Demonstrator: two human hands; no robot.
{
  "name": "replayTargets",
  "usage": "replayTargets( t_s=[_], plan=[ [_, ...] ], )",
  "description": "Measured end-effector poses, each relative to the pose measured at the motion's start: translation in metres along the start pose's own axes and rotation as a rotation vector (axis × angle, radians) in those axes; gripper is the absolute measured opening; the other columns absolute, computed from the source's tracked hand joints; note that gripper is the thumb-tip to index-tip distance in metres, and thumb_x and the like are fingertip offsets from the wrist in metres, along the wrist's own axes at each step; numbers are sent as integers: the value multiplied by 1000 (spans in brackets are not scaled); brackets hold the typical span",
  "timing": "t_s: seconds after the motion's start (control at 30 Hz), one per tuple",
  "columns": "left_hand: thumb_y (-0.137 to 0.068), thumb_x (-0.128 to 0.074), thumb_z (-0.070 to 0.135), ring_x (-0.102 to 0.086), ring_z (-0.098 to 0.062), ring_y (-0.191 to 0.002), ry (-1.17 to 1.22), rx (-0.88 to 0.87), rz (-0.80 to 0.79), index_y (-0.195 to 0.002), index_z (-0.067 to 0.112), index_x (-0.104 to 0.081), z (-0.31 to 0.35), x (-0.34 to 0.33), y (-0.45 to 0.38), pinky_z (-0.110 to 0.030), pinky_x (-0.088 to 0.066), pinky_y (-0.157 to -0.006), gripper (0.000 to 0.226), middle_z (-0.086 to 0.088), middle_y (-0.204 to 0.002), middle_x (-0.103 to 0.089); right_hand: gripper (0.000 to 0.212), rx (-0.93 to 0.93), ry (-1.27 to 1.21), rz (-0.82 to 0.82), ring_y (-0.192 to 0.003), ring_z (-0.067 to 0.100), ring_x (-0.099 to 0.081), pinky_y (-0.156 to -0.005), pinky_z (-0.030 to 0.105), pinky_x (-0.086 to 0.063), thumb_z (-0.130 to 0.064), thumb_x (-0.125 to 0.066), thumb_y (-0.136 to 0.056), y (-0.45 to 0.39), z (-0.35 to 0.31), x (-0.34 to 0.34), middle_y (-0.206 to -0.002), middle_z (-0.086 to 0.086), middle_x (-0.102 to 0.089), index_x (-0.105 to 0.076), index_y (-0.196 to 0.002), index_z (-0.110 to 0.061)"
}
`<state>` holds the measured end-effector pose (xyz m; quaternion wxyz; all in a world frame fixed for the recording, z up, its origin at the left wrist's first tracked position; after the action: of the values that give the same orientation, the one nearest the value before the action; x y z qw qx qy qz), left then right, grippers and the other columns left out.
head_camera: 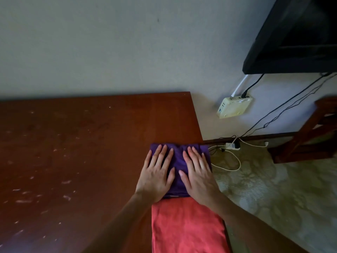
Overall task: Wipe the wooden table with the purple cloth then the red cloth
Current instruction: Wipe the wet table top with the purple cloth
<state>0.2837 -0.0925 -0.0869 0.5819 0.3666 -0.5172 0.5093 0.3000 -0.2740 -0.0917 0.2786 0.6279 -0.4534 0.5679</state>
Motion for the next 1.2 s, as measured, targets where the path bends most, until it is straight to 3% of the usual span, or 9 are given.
replayTargets(
  t_s=[0.1, 0.27, 0.6, 0.77, 0.97, 1.2],
  plan=[
    [-103, -33, 45, -26, -21, -154, 6, 40, 0, -159, 18, -29, -3, 3, 20, -47, -23, -123, 63, -8, -162, -36, 64, 66, 27, -30, -151, 31, -37, -125, 49, -25, -48, -40, -104, 1, -7, 1, -158, 17, -43, -47, -150, -4],
    [-101, -37, 46, -26, -18, -153, 72, 92, 40, -158, 21, -32, -20, 5, 13, -45, -22, -124, 62, -6, -162, -36, 64, 136, -64, -23, -154, 28, -29, -126, 46, -26, -48, -42, -105, -27, -8, -1, -162, 16, -36, -43, -153, -6],
    [-101, -32, 48, -31, -26, -151, -63, 89, 65, -157, 19, -35, -182, 23, -128, -45, -23, -125, 63, -10, -160, -39, 67, 133, -117, 8, -151, 32, -34, -126, 47, -26, -50, -36, -102, -236, -39, -46, -159, 19, -41, -44, -152, -8],
    [-102, -28, 50, -33, -27, -149, -101, 75, 40, -158, 21, -33, -223, 27, -168, -44, -22, -125, 63, -10, -159, -39, 69, 67, -114, 20, -149, 34, -36, -122, 47, -28, -51, -32, -99, -285, -46, -56, -159, 19, -42, -45, -152, -9],
    [-103, -26, 48, -30, -28, -151, -96, 79, 28, -158, 18, -31, -217, 28, -146, -47, -23, -124, 63, -12, -161, -36, 70, 58, -90, -12, -152, 34, -33, -123, 51, -29, -50, -30, -101, -263, -58, -55, -161, 20, -39, -39, -156, -8],
    [-104, -27, 46, -22, -24, -155, -21, 103, -4, -160, 18, -26, -189, 40, -7, -46, -18, -126, 63, -10, -165, -30, 66, 60, -87, -20, -155, 30, -28, -125, 51, -27, -48, -36, -104, -142, -130, -52, -165, 16, -34, -35, -158, -9]
  ],
)
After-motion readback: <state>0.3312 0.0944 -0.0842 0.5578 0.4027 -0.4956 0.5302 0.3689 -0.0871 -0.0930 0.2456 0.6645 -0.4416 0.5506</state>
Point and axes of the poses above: each hand's wrist, its own y-axis away from the middle knuckle, its own x-axis out of the back of the hand, z = x × y, the point moved 2 cm from there along -y, towards the middle knuckle
